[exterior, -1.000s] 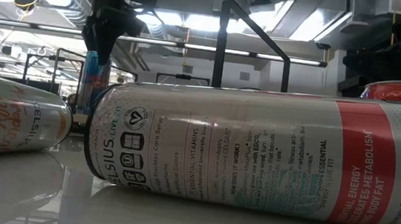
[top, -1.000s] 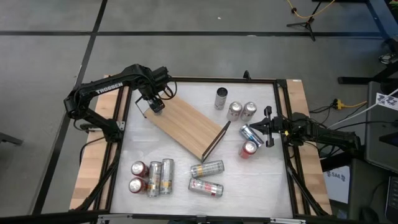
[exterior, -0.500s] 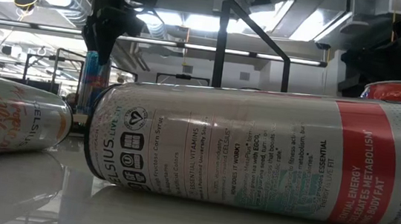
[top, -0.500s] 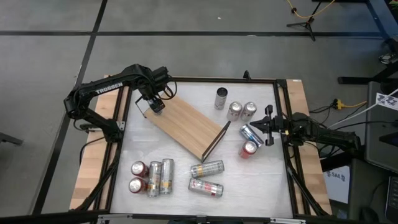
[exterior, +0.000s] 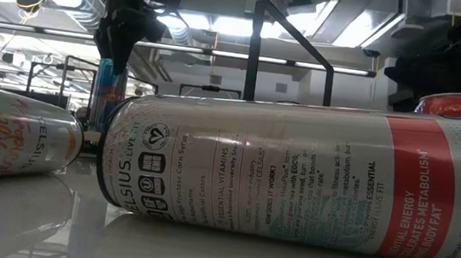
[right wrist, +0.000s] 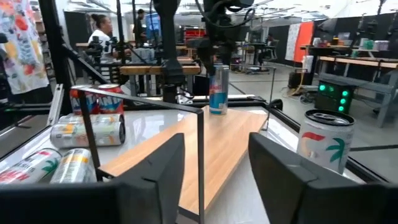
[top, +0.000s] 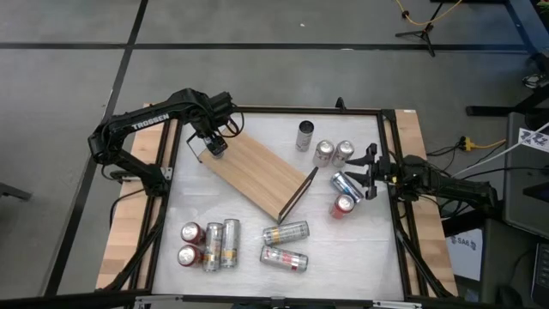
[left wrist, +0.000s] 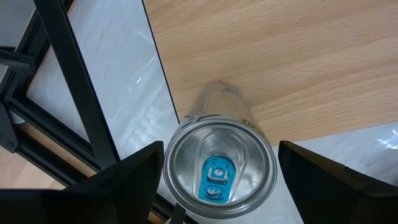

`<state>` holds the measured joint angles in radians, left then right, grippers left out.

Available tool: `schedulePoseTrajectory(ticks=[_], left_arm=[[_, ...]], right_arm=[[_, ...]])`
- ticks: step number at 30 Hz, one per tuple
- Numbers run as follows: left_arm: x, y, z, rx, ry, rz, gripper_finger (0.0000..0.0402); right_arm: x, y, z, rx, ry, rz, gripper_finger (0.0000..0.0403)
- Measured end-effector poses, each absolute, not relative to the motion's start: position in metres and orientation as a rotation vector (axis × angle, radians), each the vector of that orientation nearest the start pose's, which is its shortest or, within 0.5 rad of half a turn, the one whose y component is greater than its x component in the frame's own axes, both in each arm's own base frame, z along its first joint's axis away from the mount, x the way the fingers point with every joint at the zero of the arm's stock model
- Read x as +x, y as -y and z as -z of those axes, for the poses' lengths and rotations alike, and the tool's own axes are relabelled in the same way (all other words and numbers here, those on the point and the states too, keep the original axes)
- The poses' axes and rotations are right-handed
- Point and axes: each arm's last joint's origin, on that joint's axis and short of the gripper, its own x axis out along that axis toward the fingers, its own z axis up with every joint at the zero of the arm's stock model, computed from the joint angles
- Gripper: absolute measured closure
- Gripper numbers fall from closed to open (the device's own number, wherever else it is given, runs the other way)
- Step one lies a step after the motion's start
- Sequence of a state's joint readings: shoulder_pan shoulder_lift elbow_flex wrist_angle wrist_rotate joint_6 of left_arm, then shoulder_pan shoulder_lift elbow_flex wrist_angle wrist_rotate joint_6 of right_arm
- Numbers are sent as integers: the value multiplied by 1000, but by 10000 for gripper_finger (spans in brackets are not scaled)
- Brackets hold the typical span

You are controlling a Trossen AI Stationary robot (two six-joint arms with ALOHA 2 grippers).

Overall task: Place canned beverage on shelf
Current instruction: Put the left blue soda can on the shelf, then put the blue soda can aligned with the blue soda can on the shelf

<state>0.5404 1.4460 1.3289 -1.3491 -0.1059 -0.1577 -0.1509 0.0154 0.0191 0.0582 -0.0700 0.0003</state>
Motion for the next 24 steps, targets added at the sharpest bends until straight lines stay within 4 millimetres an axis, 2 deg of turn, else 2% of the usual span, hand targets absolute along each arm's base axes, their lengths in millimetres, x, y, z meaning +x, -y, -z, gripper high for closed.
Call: schedulePoseTrajectory(ticks=[6, 15, 20, 24], left_arm=[[211, -130, -309, -442, -1395, -643, 93], [214, -132, -347, -411, -1268, -657, 93], [217, -133, -376, -382, -1133, -662, 93], [229, -133, -393, -313, -980, -635, 93]], right_arm=[[96, 13, -175, -6, 63, 80, 194], [96, 13, -179, -8, 102, 79, 189], [91, 12, -199, 20, 164, 82, 189], [82, 12, -221, 70, 119, 131, 189]])
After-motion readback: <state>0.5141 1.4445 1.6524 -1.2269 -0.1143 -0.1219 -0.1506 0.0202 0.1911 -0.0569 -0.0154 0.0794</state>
